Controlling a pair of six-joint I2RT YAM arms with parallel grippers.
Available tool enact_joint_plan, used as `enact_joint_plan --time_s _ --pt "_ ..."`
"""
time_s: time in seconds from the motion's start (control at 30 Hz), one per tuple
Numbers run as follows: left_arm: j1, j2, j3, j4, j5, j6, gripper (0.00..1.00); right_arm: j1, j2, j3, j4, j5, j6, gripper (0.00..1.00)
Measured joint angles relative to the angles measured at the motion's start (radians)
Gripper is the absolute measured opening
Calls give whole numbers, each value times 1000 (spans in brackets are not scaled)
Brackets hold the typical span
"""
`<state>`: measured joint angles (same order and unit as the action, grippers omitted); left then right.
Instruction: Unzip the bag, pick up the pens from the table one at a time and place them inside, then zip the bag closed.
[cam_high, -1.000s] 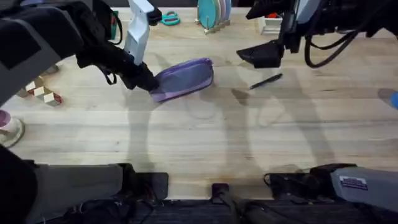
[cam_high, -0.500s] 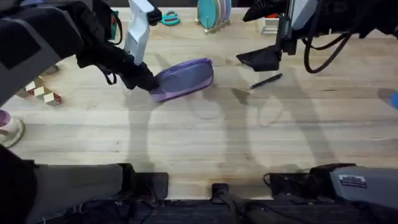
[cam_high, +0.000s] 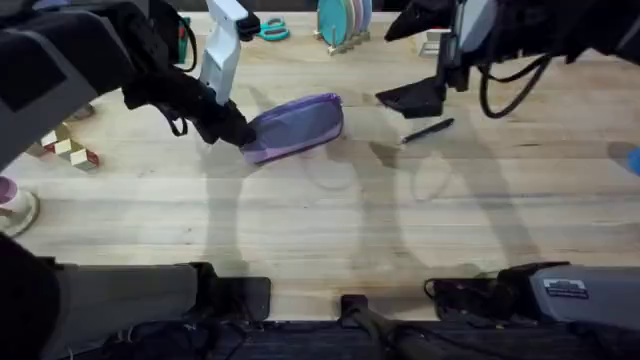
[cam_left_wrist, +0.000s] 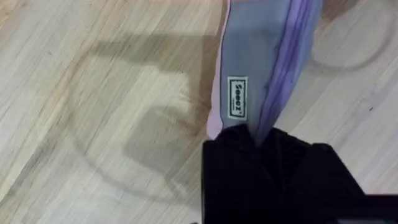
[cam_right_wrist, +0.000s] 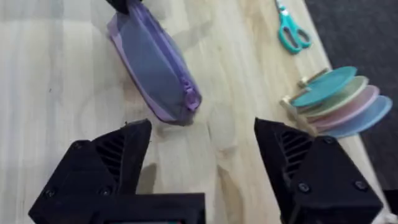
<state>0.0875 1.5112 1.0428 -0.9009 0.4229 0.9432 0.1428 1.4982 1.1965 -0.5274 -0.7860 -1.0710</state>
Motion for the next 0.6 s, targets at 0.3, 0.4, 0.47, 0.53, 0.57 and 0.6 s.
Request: enact_joint_plan --time_s 0.3,0.4,0.47,0.53,0.57,0.6 --pt "0 0 0 0 0 0 42 64 126 0 17 0 0 997" --pt "0 0 0 0 0 0 42 92 167 0 42 0 0 996" --pt "0 0 0 0 0 0 42 111 190 0 61 0 0 996" --pt "0 0 0 0 0 0 42 130 210 0 87 0 0 997" --pt "0 0 0 0 0 0 42 140 220 0 102 0 0 996" --pt "0 0 0 0 0 0 42 148 229 0 115 0 0 996"
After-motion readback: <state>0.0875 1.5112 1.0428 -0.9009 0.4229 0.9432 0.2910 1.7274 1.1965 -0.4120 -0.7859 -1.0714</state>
